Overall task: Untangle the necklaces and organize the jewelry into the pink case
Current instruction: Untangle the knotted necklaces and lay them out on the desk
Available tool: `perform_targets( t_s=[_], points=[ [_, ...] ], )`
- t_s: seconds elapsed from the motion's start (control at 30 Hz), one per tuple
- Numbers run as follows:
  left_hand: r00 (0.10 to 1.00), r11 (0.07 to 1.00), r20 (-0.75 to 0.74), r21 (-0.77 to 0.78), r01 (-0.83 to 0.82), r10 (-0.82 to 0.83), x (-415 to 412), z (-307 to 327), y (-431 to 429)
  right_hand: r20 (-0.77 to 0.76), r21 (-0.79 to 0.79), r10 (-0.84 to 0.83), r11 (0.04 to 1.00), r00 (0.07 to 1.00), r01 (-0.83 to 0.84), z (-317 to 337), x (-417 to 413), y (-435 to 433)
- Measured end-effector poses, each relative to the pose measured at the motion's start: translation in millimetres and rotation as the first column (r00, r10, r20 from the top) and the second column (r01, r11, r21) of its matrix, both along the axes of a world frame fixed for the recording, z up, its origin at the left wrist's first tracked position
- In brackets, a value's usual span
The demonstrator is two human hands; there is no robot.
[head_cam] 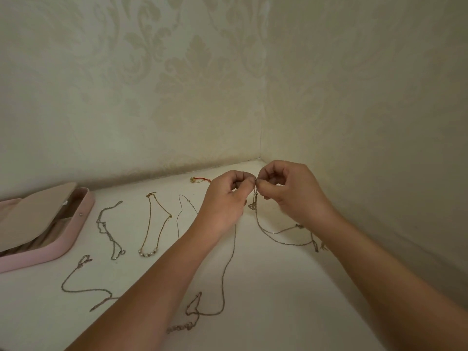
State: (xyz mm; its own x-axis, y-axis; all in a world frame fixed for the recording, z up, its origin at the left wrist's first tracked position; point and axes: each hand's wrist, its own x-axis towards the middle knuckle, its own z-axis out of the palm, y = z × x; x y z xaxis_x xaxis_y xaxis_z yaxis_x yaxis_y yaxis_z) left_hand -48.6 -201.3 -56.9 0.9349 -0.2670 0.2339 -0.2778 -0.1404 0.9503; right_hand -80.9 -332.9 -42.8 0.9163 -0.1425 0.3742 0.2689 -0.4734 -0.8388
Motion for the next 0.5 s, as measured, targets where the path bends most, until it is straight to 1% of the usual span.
perform_targets(
  t_s=[0.1, 0.17, 0.27, 0.37, 0.43, 0.5],
  points=[
    [0.998, 0.998, -0.005, 0.019, 0.056, -0.056, 2, 4, 8, -0.03, -0.016, 0.026, 1.0, 0.999, -0.026, 0, 0, -3],
    [0.994, 0.995, -0.042, -0.005, 0.102, -0.103, 4, 6, 14, -0.046, -0.007, 0.048, 0.999, 0.998, -0.048, 3, -1, -4],
    [0.988, 0.993, -0.103, -0.044, 0.107, -0.111, 6, 8, 19, -0.111, 0.044, 0.119, 0.992, 0.987, -0.115, 8, -4, -7],
    [0.987, 0.992, -0.104, -0.006, 0.125, -0.125, 7, 10, 20, -0.208, 0.108, 0.177, 0.982, 0.962, -0.158, 9, -5, -11],
    [0.99, 0.99, -0.066, 0.059, 0.13, -0.126, 6, 10, 18, -0.268, 0.24, 0.25, 0.953, 0.93, -0.187, 8, -4, -12],
    [0.992, 0.986, 0.005, 0.116, 0.123, -0.125, 4, 10, 15, -0.291, 0.42, 0.351, 0.883, 0.89, -0.211, 6, -1, -10]
  ],
)
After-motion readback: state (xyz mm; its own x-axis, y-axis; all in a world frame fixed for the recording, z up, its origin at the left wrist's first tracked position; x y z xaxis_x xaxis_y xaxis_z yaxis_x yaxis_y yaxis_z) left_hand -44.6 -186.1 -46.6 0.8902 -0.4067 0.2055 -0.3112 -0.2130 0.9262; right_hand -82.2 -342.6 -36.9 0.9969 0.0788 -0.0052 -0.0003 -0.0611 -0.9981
